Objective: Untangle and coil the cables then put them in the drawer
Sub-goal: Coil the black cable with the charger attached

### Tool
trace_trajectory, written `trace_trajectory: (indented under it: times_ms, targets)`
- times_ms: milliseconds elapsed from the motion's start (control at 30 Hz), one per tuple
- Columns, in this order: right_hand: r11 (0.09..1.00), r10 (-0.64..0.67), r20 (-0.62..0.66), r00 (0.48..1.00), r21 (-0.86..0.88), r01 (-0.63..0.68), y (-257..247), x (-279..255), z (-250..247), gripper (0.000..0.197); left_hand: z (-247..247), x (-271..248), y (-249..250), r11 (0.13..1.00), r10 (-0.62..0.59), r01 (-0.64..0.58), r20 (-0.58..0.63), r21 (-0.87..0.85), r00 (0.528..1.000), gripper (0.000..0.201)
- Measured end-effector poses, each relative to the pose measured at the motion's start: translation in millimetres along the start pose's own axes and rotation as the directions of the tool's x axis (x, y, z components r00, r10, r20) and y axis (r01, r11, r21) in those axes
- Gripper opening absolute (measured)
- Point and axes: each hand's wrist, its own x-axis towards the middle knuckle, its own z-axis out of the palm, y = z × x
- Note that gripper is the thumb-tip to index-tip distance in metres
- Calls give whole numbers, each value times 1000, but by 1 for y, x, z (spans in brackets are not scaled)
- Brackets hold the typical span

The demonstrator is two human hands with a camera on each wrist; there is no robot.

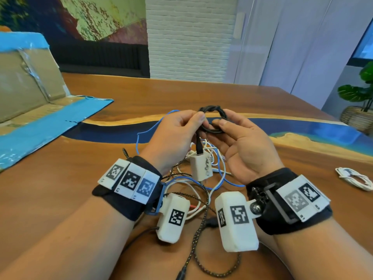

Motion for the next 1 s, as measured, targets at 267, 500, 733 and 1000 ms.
trace_trajectory:
  times_ms: [267, 500, 733, 1000]
  targets:
    - [952, 62, 28, 998, -303, -51, 4, 1, 0, 13, -2, -1, 1, 1000, -24, 25, 14, -20, 1000, 32]
    - [921, -33, 135, 990, -381, 83, 5, 0, -1, 39, 2, -2, 5, 984, -73, 83, 70, -156, 995, 30]
    - [866, -77, 56, 995, -491, 94, 12, 4, -5, 59, -1, 1, 1, 988, -109, 110, 15, -113, 994, 35]
    - [656, -55, 178, 982, -735, 170, 17, -2, 0, 28, -4, 4, 2, 962, -221, 214, -19, -170, 975, 35]
